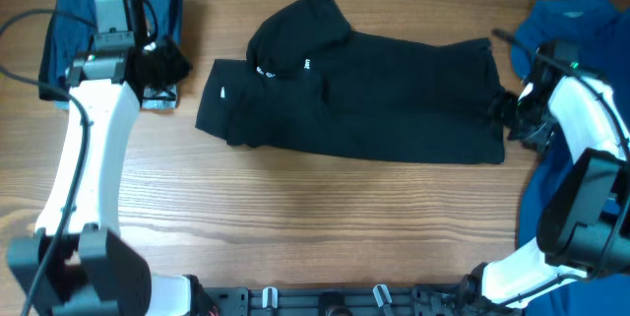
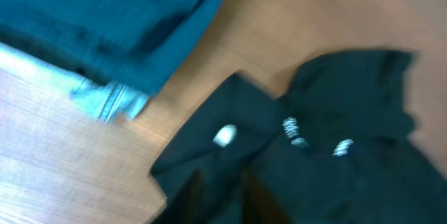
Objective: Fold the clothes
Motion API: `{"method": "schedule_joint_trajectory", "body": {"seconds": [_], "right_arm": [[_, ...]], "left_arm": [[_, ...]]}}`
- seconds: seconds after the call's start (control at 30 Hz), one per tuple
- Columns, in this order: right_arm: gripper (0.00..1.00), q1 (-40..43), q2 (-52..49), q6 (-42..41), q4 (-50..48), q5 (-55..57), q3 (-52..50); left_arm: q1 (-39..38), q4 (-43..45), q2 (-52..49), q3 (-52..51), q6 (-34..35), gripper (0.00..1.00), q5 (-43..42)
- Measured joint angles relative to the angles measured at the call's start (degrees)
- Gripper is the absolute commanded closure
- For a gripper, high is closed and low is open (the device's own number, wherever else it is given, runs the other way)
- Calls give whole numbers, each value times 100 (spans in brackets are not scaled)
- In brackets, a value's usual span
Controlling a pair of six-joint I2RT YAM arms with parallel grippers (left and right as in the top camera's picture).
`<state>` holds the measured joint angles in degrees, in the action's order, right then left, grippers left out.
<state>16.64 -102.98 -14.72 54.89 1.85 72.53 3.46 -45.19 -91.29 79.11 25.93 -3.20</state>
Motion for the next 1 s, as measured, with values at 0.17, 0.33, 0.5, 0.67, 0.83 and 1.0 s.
{"method": "schedule_joint_trajectory", "body": {"seconds": [0.17, 0.33, 0.5, 0.67, 0.83, 1.0], "right_arm": [[1, 0, 127, 234, 216, -385, 883], [0, 0, 142, 354, -271, -702, 949], [1, 0, 142, 525, -568, -739, 949], [1, 0, 142, 820, -743, -739, 949], [1, 0, 142, 905, -785, -739, 949], [1, 0, 142, 905, -782, -739, 949]], "left_arm": [[-437, 863, 81, 31, -175, 96, -79], [-1054, 1976, -542, 55, -544, 96, -120], [-1290, 2520, -1714, 55, -647, 96, -122], [-1294, 2599, -2634, 55, -680, 96, -120], [-1294, 2310, -2778, 55, -680, 96, 22], [-1294, 1790, -2778, 57, -684, 96, 350]]}}
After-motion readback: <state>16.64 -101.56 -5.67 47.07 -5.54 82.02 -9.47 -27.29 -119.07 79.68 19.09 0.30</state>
